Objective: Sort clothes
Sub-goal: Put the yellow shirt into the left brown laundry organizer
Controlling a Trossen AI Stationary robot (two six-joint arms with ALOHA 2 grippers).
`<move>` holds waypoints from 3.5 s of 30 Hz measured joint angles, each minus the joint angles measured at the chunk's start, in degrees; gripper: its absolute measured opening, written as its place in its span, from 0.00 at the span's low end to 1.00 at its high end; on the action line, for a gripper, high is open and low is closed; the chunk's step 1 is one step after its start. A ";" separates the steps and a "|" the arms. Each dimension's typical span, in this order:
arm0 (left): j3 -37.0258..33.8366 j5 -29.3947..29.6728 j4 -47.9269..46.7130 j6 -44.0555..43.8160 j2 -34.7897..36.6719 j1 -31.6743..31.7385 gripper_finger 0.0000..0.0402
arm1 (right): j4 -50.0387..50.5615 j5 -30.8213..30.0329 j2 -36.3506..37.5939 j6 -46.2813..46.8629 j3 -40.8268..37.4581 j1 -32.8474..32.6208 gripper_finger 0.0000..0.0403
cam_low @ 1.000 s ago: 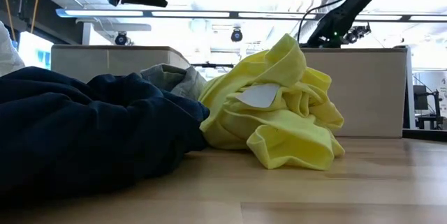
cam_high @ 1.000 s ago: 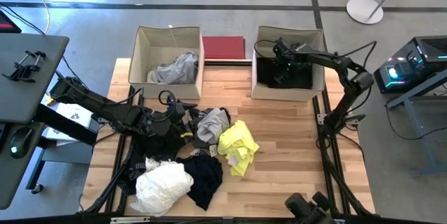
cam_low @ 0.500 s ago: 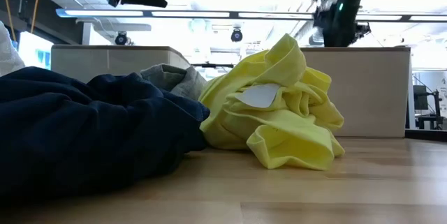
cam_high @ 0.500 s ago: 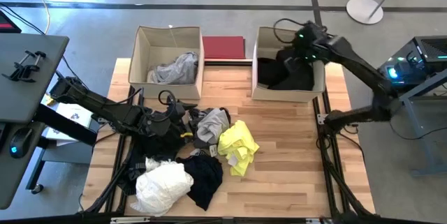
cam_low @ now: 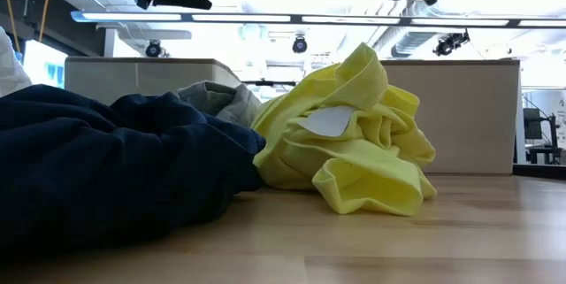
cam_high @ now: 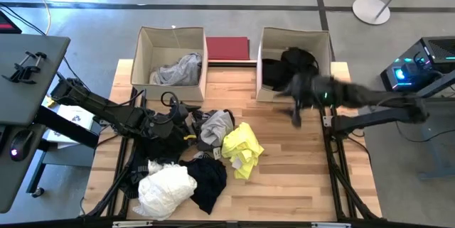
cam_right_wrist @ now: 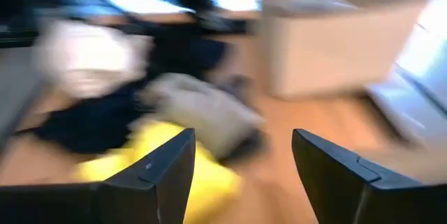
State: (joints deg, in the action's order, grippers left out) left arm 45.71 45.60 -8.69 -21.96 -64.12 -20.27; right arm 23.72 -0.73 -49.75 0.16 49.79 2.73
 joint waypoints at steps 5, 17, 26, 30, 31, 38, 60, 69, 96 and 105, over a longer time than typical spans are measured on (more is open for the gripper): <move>0.00 0.18 0.02 0.00 0.00 0.00 0.63 | -29.34 4.28 -3.78 -1.91 -14.80 -11.30 0.56; 0.02 1.16 5.34 3.66 -0.02 0.02 0.63 | -37.80 5.72 -24.33 -0.13 -11.47 -15.02 0.59; 0.04 1.15 8.00 4.33 -3.05 0.00 0.63 | -33.66 4.32 -40.14 -3.05 -2.70 -14.95 0.78; 0.04 0.85 11.69 6.52 -6.59 0.02 0.63 | -27.75 0.13 -46.04 -3.23 0.16 -14.80 0.79; 0.04 0.75 13.06 7.53 -7.67 0.02 0.63 | -25.88 -1.42 -47.41 -3.24 0.61 -14.78 0.79; 0.02 -3.85 27.26 17.59 -14.73 -0.07 0.63 | -23.44 -5.36 -54.07 -1.34 -0.32 -14.78 0.66; 0.02 -3.64 52.38 46.80 -19.75 -12.61 0.63 | -19.23 -24.51 -19.00 1.81 -4.26 -30.43 0.09; 0.02 -16.05 61.03 52.33 -31.68 -7.07 0.63 | -57.36 -22.81 -14.45 0.90 -24.23 -31.60 0.09; 19.72 -29.51 63.51 38.08 -52.10 3.47 0.60 | -64.99 -17.40 -14.39 -0.42 -27.16 -31.72 0.18; 19.89 -29.07 58.46 37.46 -52.44 3.96 0.13 | -66.81 -18.82 -14.36 -0.33 -26.84 -31.50 0.28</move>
State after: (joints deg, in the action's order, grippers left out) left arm 65.60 16.53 49.78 15.51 -116.56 -16.31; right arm -43.08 -19.55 -64.12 -0.17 22.96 -28.78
